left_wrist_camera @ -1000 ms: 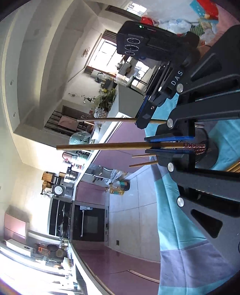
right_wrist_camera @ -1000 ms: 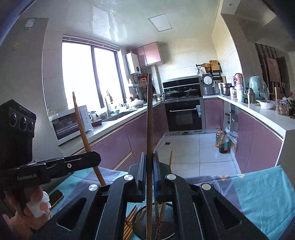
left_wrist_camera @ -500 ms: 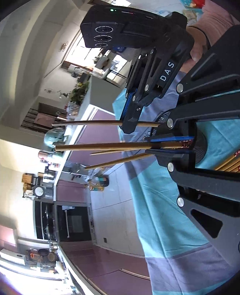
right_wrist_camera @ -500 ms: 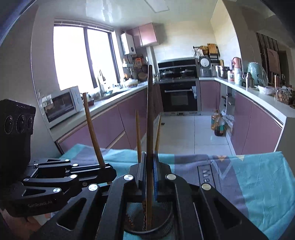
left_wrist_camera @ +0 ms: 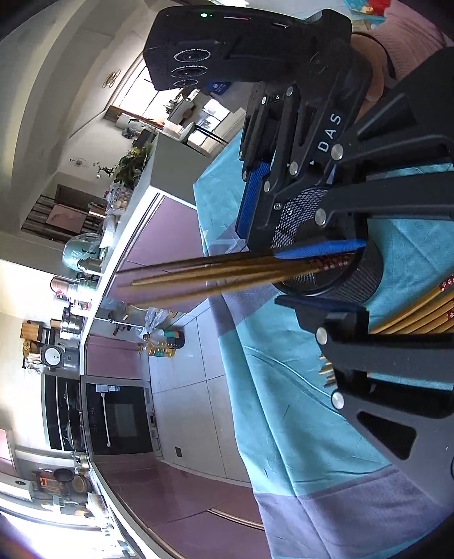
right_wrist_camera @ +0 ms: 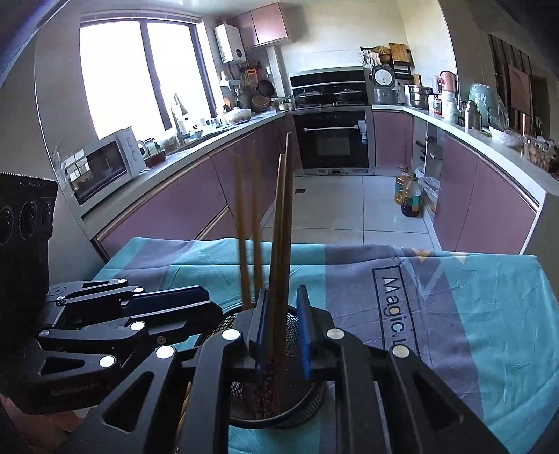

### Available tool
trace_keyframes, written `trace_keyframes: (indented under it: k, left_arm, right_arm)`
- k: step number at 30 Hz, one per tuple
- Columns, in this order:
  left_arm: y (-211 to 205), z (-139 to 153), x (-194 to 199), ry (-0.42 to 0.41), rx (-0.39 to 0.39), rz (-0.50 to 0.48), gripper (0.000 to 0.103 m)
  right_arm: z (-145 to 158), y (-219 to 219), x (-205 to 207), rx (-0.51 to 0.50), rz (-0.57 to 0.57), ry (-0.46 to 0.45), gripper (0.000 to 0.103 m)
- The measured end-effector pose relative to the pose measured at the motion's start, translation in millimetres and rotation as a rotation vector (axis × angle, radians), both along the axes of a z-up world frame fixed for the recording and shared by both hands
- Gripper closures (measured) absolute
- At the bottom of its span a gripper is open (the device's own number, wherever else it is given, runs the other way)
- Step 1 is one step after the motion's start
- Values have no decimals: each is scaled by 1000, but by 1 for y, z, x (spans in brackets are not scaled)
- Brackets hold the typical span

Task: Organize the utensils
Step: 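Lift the chopstick upright and drop it into the mesh cup, then move the right gripper back over the remaining chopsticks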

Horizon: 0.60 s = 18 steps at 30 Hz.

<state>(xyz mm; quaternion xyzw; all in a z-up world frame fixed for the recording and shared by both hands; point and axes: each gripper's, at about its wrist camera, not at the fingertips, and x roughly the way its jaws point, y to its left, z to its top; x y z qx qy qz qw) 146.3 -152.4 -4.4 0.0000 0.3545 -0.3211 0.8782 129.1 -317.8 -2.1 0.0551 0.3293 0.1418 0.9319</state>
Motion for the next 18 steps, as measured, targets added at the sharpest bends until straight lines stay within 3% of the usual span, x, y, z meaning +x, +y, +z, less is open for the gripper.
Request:
trace_keyframes:
  k: [12, 18]
  left_arm:
    - [63, 5, -31, -111, 15, 112, 71]
    - [96, -16, -48, -91, 62, 148, 71]
  right_arm:
    - [24, 4, -50, 20, 59, -127, 78]
    - [24, 17, -84, 3, 164, -153, 75]
